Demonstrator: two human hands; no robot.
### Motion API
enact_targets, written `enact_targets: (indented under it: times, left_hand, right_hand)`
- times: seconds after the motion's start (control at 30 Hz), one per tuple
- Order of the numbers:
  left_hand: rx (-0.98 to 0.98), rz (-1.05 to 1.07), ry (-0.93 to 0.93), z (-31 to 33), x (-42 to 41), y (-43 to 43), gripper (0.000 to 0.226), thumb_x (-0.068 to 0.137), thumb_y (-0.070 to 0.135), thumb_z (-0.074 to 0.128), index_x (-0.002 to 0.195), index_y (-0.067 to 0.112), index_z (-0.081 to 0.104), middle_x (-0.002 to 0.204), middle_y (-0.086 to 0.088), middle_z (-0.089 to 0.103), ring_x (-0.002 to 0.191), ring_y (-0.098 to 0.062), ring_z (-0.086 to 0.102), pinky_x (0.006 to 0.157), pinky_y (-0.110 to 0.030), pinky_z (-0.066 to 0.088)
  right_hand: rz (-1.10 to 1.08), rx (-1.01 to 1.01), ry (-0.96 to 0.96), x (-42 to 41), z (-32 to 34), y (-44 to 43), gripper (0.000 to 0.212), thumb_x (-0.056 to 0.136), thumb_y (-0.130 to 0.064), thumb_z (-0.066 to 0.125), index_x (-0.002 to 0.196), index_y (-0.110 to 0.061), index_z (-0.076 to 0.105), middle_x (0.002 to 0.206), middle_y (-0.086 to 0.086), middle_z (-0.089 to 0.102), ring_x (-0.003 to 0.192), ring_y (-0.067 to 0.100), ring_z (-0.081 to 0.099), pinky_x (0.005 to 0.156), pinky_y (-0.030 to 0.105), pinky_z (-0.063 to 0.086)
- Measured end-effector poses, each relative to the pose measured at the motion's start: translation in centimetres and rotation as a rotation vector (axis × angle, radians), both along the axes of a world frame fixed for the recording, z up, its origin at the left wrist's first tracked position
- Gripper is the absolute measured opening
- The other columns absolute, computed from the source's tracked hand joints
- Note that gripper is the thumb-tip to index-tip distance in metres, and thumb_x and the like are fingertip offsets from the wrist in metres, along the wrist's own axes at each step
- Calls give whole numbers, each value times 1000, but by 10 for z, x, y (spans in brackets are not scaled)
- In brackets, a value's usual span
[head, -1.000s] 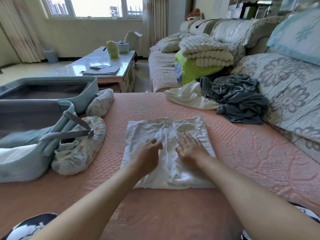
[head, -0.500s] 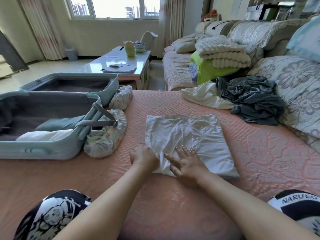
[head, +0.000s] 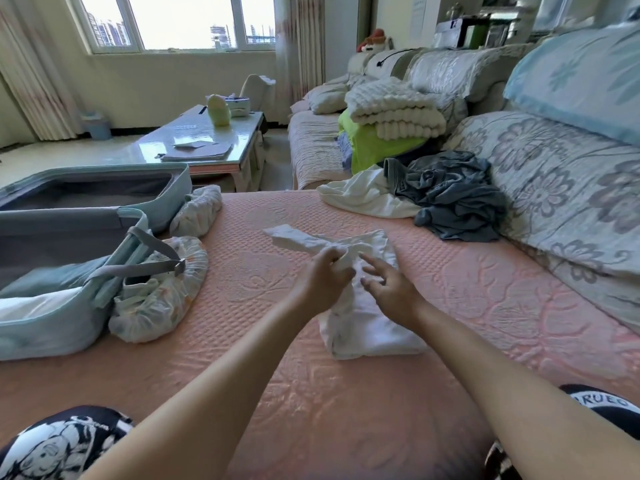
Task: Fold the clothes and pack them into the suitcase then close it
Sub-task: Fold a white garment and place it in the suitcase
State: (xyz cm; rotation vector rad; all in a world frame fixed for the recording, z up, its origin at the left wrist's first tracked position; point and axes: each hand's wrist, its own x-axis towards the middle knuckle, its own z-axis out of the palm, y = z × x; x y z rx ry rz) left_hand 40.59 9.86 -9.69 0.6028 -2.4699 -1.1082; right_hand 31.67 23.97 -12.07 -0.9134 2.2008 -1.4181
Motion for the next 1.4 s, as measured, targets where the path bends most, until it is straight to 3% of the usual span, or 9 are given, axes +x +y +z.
enact_targets:
  times: [0.1, 0.27, 0.4, 0.5, 0.67, 0.83, 1.1, 1.27, 1.4]
  left_hand:
    - [-11, -289, -3, -12, -20, 38, 13, 89, 19, 66, 89, 29, 57, 84, 12, 58, 76, -5, 54, 74, -24, 44]
    - [99, -474, -204, -42, -26, 61, 25, 94, 43, 57, 109, 27, 69, 107, 12, 68, 100, -4, 61, 91, -25, 49]
    - [263, -253, -60, -47, -18, 35, 38, 84, -8, 44, 85, 17, 74, 86, 5, 70, 82, -8, 62, 73, -15, 47]
    - [-27, -190, -20, -48, -11, 5, 49, 79, -14, 42, 75, 29, 66, 91, 4, 66, 86, -22, 63, 76, -34, 54]
    - [-603, -191, -137, -36, -15, -35, 51, 88, -1, 48, 127, 31, 55, 140, 11, 44, 102, -22, 62, 64, -34, 53]
    - [-874, -158, -361, -38, -38, -64, 68, 95, 13, 55, 152, 35, 24, 161, 6, 22, 112, -25, 65, 62, -29, 50]
    - [-1078, 64, -350, -21, -77, -74, 25, 99, 20, 47, 117, 21, 65, 108, -2, 71, 95, -23, 71, 73, -32, 55]
    - [-554, -55, 275, -18, -112, -82, 42, 92, 8, 60, 133, 17, 56, 144, -5, 51, 114, -27, 63, 90, -42, 55]
    - [-473, -91, 102, -33, -118, -82, 38, 95, 12, 56, 131, 23, 56, 142, -1, 49, 122, -27, 55, 97, -42, 50]
  right_hand:
    - [-162, -62, -206, -20, 2, 20, 40, 105, -28, 41, 143, -38, 47, 127, 1, 63, 103, 21, 67, 68, 36, 56]
    - [-272, 23, -184, -34, -10, 39, 38, 102, -33, 52, 139, -26, 50, 124, 1, 64, 102, 15, 63, 84, 31, 47]
    - [-141, 261, 90, -26, -15, 34, 67, 88, -31, 69, 149, -29, 41, 119, 1, 63, 109, 19, 61, 86, 28, 47]
    - [-99, 369, 268, -29, -17, 26, 62, 86, -11, 60, 145, -28, 48, 111, 5, 67, 97, 22, 64, 79, 30, 53]
    - [-20, 778, 553, -41, -1, 18, 65, 84, -11, 52, 145, -30, 38, 136, 8, 54, 119, 30, 55, 90, 37, 46]
    - [91, 777, 737, -42, 9, -20, 79, 85, -29, 59, 155, -34, 22, 144, 4, 37, 137, 27, 36, 115, 43, 27]
    - [48, 690, 1167, -55, -3, -86, 36, 98, -30, 43, 132, -19, 53, 117, 4, 64, 101, 25, 66, 70, 33, 42]
    - [-327, 543, 595, -107, 8, -81, 23, 95, -22, 49, 105, -9, 65, 102, 12, 69, 95, 31, 67, 68, 30, 45]
    - [-379, 750, 370, -130, -7, -56, 40, 96, -15, 54, 133, -4, 45, 123, 17, 62, 108, 33, 62, 74, 33, 44]
